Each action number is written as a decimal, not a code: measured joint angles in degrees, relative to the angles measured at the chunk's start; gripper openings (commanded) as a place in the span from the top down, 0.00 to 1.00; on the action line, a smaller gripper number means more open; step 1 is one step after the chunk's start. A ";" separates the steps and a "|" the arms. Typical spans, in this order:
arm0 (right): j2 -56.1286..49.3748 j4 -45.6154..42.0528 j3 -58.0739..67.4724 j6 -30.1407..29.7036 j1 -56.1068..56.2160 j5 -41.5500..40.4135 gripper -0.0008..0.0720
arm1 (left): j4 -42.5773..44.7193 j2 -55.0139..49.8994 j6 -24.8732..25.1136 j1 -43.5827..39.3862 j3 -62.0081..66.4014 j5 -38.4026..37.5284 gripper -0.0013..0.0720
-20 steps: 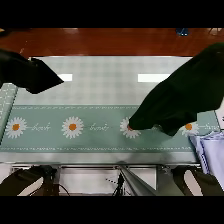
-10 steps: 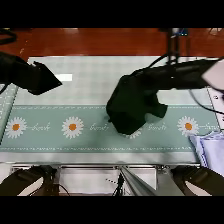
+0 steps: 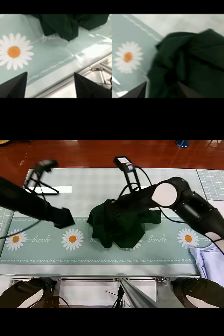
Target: Fold the shirts.
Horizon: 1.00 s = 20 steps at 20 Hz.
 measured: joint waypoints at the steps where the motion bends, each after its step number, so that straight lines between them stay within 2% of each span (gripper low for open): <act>1: 0.83 -3.15 0.02 -0.26 -1.38 2.16 0.30 | -1.73 -0.02 0.98 0.00 -3.50 1.81 0.02; 5: 4.81 -17.16 0.02 -2.21 -11.45 11.89 0.30 | -8.76 -0.02 4.98 0.00 -16.00 10.25 0.02; 7: 6.36 -19.17 0.02 -3.80 -19.02 14.78 0.28 | -10.67 -0.04 6.43 0.00 -20.94 14.47 0.02; 8: 6.84 -19.08 0.02 -4.74 -23.30 15.82 0.22 | -11.39 -0.15 6.95 0.00 -23.15 16.61 0.02; 14: 7.87 -8.07 0.02 -10.67 -45.18 18.86 0.22 | -16.96 -4.87 9.53 0.00 -29.11 28.57 0.02; 20: 7.93 -1.25 0.02 -13.35 -54.10 18.51 0.22 | -28.30 -14.01 16.48 0.00 -28.68 34.77 0.02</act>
